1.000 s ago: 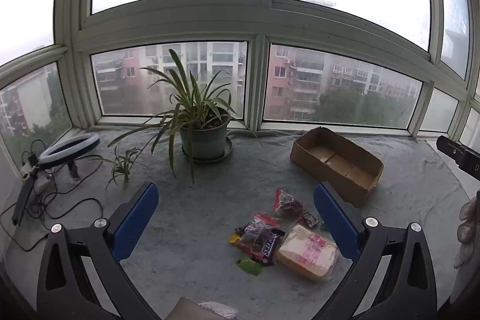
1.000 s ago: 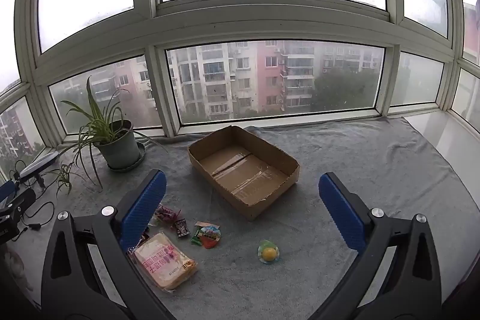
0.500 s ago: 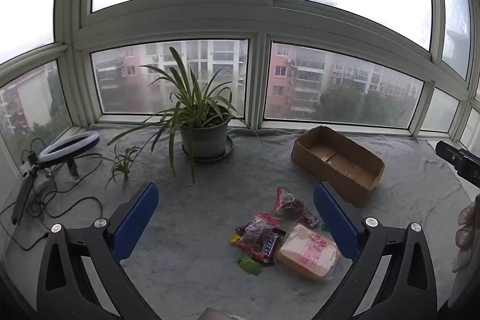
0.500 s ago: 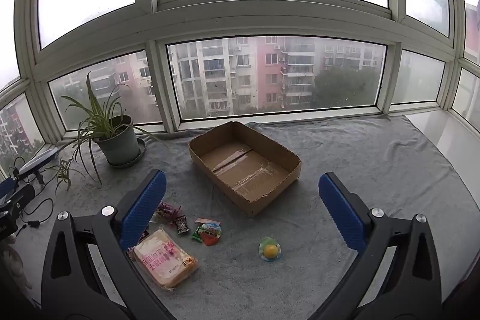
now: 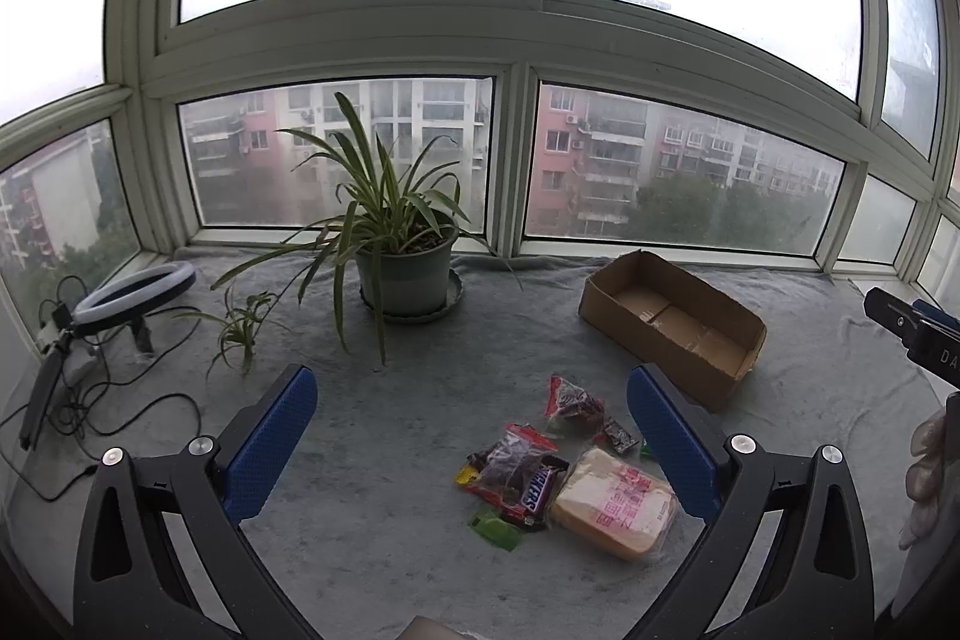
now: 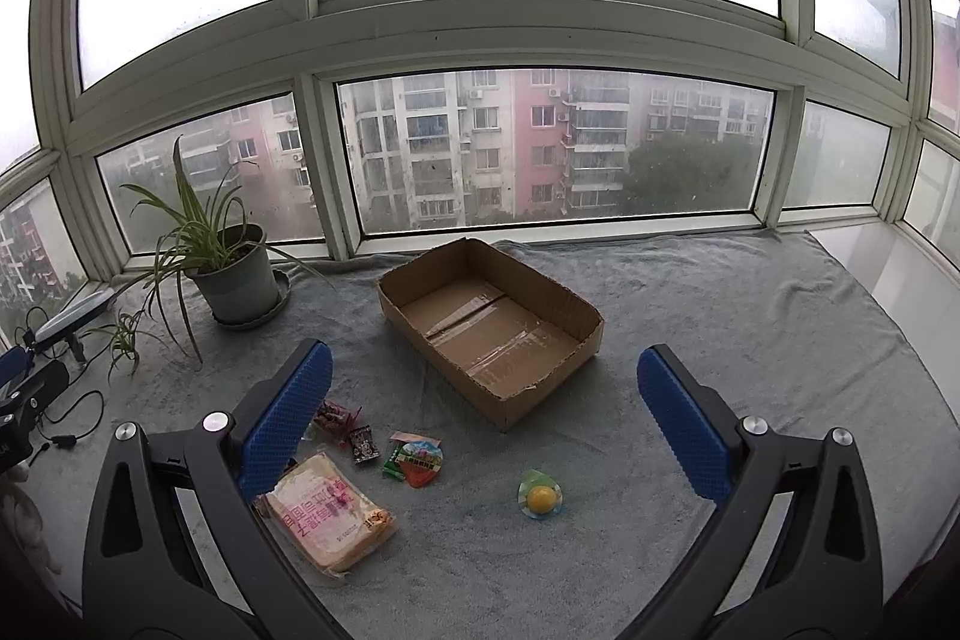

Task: Organize snacks

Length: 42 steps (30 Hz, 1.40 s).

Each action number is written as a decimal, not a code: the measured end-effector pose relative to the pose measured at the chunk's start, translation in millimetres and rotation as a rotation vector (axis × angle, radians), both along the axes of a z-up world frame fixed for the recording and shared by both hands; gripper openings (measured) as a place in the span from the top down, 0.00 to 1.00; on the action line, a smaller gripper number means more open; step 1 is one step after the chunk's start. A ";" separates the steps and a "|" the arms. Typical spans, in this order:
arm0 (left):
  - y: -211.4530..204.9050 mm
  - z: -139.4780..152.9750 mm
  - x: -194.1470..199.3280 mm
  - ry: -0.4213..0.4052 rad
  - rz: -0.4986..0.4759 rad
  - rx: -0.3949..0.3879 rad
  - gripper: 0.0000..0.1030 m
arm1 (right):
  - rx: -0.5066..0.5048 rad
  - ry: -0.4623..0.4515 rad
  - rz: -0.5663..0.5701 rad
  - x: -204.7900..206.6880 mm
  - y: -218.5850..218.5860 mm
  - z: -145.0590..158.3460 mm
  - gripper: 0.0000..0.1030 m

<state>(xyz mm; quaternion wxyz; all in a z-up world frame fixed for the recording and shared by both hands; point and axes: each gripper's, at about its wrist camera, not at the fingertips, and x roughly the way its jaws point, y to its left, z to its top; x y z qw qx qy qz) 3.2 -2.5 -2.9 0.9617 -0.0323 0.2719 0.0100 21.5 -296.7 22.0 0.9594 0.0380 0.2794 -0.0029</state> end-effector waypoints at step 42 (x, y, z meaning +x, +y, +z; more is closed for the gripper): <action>-0.7 0.1 1.5 0.007 -0.006 0.001 0.01 | -0.008 0.006 0.007 0.1 3.2 -4.4 0.00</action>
